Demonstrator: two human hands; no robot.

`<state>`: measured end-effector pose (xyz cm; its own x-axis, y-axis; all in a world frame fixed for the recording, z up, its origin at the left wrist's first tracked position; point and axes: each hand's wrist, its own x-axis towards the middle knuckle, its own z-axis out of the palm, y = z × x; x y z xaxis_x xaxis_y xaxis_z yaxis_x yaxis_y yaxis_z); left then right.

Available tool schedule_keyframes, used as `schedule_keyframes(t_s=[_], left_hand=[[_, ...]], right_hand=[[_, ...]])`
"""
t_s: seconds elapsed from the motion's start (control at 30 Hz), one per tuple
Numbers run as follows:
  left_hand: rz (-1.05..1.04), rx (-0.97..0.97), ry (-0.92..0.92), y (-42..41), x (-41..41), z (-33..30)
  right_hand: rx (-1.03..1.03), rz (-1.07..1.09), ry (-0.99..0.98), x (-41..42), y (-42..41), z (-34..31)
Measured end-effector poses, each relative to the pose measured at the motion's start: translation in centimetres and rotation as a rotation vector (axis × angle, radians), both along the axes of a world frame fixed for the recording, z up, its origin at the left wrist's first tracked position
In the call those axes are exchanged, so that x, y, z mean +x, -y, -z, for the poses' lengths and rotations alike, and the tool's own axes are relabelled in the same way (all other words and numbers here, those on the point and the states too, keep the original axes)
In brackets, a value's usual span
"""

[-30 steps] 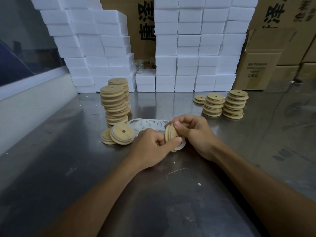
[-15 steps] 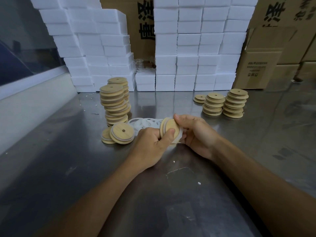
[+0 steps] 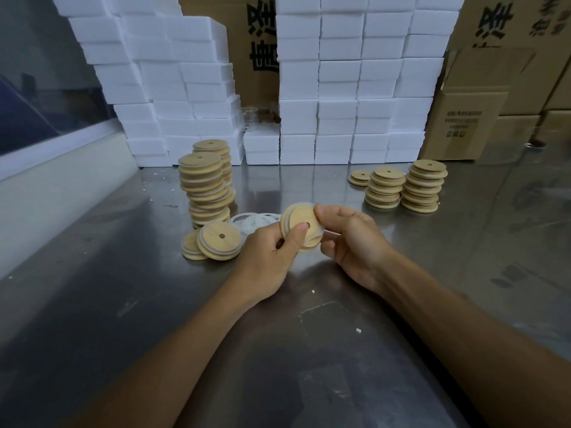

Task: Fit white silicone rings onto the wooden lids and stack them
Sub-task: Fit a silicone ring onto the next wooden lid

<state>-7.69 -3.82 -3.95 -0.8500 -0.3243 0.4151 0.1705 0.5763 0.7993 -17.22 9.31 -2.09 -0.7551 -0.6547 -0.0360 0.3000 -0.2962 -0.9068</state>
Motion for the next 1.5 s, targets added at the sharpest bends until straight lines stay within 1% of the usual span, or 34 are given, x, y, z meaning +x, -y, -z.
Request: schedule_keyframes(t_s=[0.07,0.1,0.17,0.23,0.27,0.33,0.43,0.5,0.6,0.67,0.73,0.83,0.9,1.13,1.3,1.37,1.43,1.5], left_hand=[[-0.022,0.058,0.022,0.3,-0.2,0.1],[-0.039,0.097,0.025,0.5,-0.3,0.0],[-0.056,0.128,-0.002,0.6,-0.3,0.0],[-0.057,0.071,-0.016,0.6,-0.1,-0.1],[-0.049,0.033,-0.006,0.7,0.0,-0.1],[-0.03,-0.042,0.033,0.7,0.3,0.0],[-0.052,-0.121,0.035,0.6,0.5,0.1],[-0.034,-0.101,-0.006,0.5,0.5,0.0],[-0.013,-0.056,-0.047,0.5,0.4,-0.1],[0.014,0.01,-0.049,0.7,0.3,-0.2],[0.028,0.101,-0.044,0.7,0.3,-0.3],[0.034,0.255,-0.044,0.7,0.2,-0.5],[0.034,0.322,-0.056,0.6,0.2,-0.6],[0.028,0.391,-0.086,0.3,0.1,-0.5],[-0.005,0.44,-0.128,0.3,0.1,-0.7],[0.0,0.378,-0.126,0.3,0.2,-0.6],[-0.002,0.297,-0.117,0.4,0.3,-0.4],[0.043,0.275,-0.091,0.6,0.4,-0.3]], right_hand=[[0.017,0.064,-0.076,0.3,0.0,0.1],[0.047,0.106,-0.17,0.5,0.0,0.1],[0.099,0.155,-0.434,0.9,0.0,-0.1],[0.123,0.152,-0.686,1.2,0.0,-0.6],[0.141,0.144,-0.773,1.2,-0.1,-1.0],[0.2,0.091,-0.862,1.1,-0.6,-1.6],[0.307,-0.002,-0.828,0.9,-1.1,-1.9],[0.304,-0.018,-0.69,0.8,-1.2,-1.8],[0.22,-0.011,-0.427,0.8,-0.9,-1.6],[0.188,0.004,-0.321,0.8,-0.6,-1.6],[0.166,0.007,-0.294,0.9,-0.4,-1.6],[0.149,0.015,-0.309,1.3,0.0,-1.5],[0.136,0.012,-0.264,1.5,0.1,-1.2],[0.061,-0.062,-0.016,1.5,0.1,-1.0],[0.046,-0.037,-0.076,1.8,0.7,-0.5],[0.072,0.013,-0.155,1.9,0.7,-0.4],[0.116,0.096,-0.335,1.9,0.5,-0.5],[0.162,0.165,-0.635,2.1,0.3,-0.7]])
